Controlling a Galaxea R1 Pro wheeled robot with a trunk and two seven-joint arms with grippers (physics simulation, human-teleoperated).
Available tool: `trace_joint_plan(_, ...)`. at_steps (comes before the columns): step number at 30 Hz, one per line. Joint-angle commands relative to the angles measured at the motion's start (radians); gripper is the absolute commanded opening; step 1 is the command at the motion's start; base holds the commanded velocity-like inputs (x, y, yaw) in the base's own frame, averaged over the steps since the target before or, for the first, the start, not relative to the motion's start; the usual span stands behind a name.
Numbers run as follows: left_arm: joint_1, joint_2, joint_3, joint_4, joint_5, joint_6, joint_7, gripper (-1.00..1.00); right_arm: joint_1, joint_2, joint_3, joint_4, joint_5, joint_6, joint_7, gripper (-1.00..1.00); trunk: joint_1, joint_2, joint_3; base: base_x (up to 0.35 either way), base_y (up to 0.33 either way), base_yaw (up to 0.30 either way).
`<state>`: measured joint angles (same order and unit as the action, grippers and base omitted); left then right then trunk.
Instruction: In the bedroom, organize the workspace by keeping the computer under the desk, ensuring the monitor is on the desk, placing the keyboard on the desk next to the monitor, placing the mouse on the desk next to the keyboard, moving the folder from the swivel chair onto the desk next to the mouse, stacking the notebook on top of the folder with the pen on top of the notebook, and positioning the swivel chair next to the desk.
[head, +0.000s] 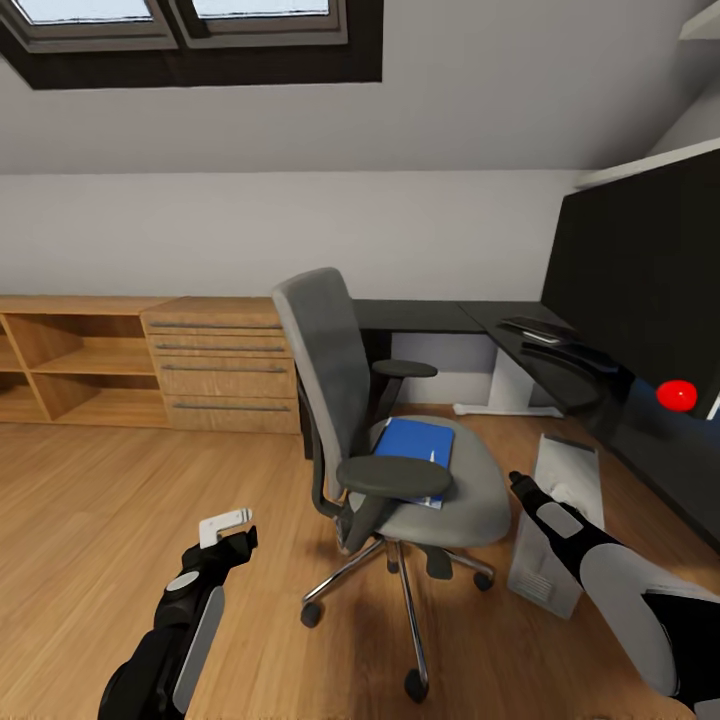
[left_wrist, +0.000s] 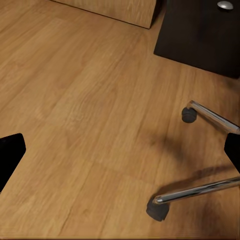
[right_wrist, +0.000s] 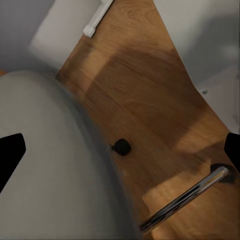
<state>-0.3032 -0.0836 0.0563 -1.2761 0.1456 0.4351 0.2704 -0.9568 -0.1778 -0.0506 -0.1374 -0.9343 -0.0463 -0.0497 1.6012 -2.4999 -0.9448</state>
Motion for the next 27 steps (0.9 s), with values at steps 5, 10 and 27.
trace_joint_plan(5, 0.000, -0.001, 0.000, -0.002, 0.010, 0.002, 0.007, 1.00, 0.000, 0.001, -0.005, -0.001, 0.000, -0.001, -0.001, 1.00, 0.002, -0.002, -0.020, 0.000, 0.000, 0.000)
trace_joint_plan(10, 0.000, -0.001, -0.001, -0.002, 0.009, 0.002, 0.007, 1.00, 0.000, 0.001, -0.005, -0.002, 0.000, -0.002, -0.001, 1.00, 0.004, -0.003, -0.040, 0.000, 0.000, 0.000)
trace_joint_plan(27, 0.000, 0.001, 0.000, 0.054, 0.006, -0.004, 0.007, 1.00, 0.000, 0.003, -0.004, -0.002, 0.000, -0.003, 0.001, 1.00, 0.007, -0.004, -0.063, 0.066, 0.000, 0.000)
